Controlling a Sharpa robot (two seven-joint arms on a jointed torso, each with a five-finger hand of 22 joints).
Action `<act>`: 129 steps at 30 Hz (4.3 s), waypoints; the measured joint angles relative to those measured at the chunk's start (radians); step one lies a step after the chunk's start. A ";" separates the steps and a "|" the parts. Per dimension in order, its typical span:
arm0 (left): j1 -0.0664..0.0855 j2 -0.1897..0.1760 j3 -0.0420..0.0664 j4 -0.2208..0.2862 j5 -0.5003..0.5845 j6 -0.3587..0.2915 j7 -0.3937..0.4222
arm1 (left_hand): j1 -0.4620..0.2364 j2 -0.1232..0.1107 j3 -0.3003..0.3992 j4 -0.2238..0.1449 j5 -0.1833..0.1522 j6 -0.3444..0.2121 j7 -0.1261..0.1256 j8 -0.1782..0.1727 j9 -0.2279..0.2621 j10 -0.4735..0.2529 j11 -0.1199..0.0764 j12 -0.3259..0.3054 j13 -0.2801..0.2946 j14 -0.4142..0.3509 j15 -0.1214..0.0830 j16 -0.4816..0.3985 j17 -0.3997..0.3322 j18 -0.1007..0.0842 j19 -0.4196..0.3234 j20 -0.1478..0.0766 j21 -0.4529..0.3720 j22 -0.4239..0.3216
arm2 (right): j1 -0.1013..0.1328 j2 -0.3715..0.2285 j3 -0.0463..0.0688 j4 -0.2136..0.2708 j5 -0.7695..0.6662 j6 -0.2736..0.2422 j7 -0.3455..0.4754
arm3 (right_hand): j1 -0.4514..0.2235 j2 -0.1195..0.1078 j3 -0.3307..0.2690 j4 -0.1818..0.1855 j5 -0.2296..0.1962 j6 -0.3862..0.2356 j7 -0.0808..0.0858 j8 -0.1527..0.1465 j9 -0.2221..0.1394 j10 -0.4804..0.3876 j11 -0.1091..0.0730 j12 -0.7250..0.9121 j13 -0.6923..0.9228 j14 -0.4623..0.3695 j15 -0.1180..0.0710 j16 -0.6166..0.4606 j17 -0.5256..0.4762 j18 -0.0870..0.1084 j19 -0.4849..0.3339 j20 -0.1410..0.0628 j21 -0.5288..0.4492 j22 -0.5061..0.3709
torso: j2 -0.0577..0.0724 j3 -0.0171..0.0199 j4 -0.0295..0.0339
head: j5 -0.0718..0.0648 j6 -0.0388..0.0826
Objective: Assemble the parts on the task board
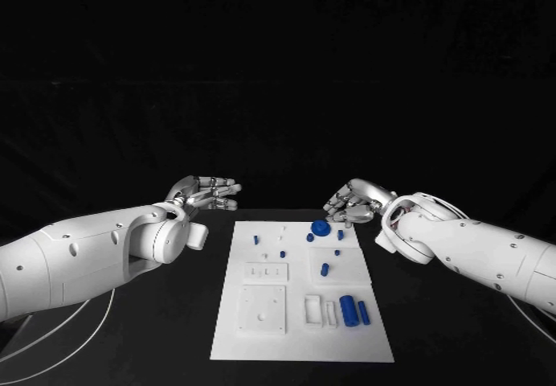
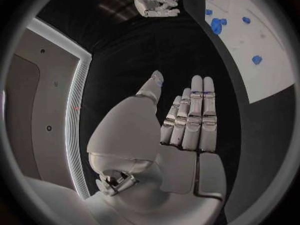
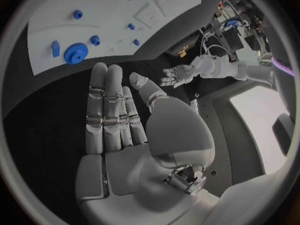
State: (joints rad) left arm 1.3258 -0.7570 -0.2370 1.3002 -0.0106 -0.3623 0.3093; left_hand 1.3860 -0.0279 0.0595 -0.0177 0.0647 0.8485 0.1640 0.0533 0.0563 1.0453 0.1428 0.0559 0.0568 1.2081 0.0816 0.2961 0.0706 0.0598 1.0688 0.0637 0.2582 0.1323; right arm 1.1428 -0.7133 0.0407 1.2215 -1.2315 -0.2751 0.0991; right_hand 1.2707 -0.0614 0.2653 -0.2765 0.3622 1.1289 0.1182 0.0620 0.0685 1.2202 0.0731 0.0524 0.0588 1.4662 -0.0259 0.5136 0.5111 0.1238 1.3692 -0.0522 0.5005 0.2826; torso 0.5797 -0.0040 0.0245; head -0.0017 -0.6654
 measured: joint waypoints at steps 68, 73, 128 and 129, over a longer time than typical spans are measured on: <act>0.021 -0.072 0.036 0.170 -0.068 0.036 -0.024 | -0.002 -0.030 0.024 0.002 0.013 -0.054 0.011 0.000 -0.001 -0.033 -0.004 0.000 0.000 -0.039 -0.027 0.365 0.060 0.001 -0.090 -0.028 0.314 0.216 | -0.018 0.093 -0.002 0.005 -0.624 0.005 -0.293 | -0.014 -0.122 0.276 0.085 -0.149 0.017 -0.013 0.000 -0.001 0.015 -0.014 0.004 0.000 -0.025 -0.003 0.381 0.042 0.006 0.042 0.004 0.103 0.467 | 0.130 -0.0016 0.0421 | -0.018 0.022; 0.021 -0.071 0.036 0.169 -0.069 0.037 -0.025 | -0.002 -0.030 0.024 0.002 0.013 -0.054 0.011 0.000 -0.001 -0.033 -0.004 0.000 0.000 -0.039 -0.027 0.365 0.060 0.001 -0.090 -0.028 0.314 0.216 | -0.018 0.096 -0.002 0.005 -0.626 0.006 -0.293 | -0.014 -0.122 0.283 0.086 -0.154 0.024 -0.013 0.000 -0.001 0.015 -0.014 0.004 0.000 -0.025 -0.003 0.385 0.038 0.006 0.043 0.004 0.089 0.489 | 0.131 -0.0018 0.0428 | -0.021 0.021; 0.021 -0.060 0.036 0.134 -0.069 0.049 -0.033 | -0.002 -0.030 0.026 0.004 0.012 -0.081 0.013 0.000 -0.002 -0.037 -0.001 0.000 0.000 -0.035 -0.031 0.365 0.060 0.001 -0.089 -0.028 0.314 0.214 | -0.026 0.110 -0.002 -0.001 -0.637 -0.023 -0.316 | -0.012 -0.133 0.299 0.111 -0.161 0.002 -0.014 -0.001 0.002 0.018 -0.011 0.004 0.002 -0.028 -0.006 0.390 0.035 -0.002 0.066 0.002 0.014 0.589 | 0.138 -0.0044 0.0496 | -0.020 0.004; 0.021 -0.060 0.036 0.134 -0.069 0.050 -0.033 | -0.002 -0.030 0.026 0.004 0.012 -0.081 0.013 0.000 -0.002 -0.037 -0.001 0.000 0.000 -0.035 -0.031 0.365 0.060 0.001 -0.089 -0.028 0.314 0.214 | -0.028 0.111 -0.002 -0.003 -0.637 -0.020 -0.316 | -0.012 -0.133 0.299 0.111 -0.161 0.002 -0.014 -0.001 0.002 0.018 -0.011 0.004 0.002 -0.028 -0.006 0.390 0.035 -0.002 0.066 0.002 0.014 0.590 | 0.139 -0.0044 0.0502 | -0.020 0.004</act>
State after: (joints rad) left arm 1.3466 -0.8170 -0.2006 1.4343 -0.0801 -0.3126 0.2761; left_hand 1.3837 -0.0574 0.0857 -0.0135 0.0772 0.7679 0.1766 0.0533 0.0541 1.0086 0.1421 0.0558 0.0567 1.1728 0.0508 0.6613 0.1310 0.0606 0.9793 0.0357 0.5722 0.3460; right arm 1.1149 -0.6026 0.0383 1.2188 -1.8686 -0.2955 -0.2165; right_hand 1.2582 -0.1949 0.5645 -0.1653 0.2013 1.1311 0.1046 0.0607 0.0702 1.2382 0.0625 0.0562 0.0609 1.4381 -0.0322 0.9040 0.5462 0.1215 1.4348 -0.0501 0.5146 0.8724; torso 0.7184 -0.0084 0.0748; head -0.0220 -0.6615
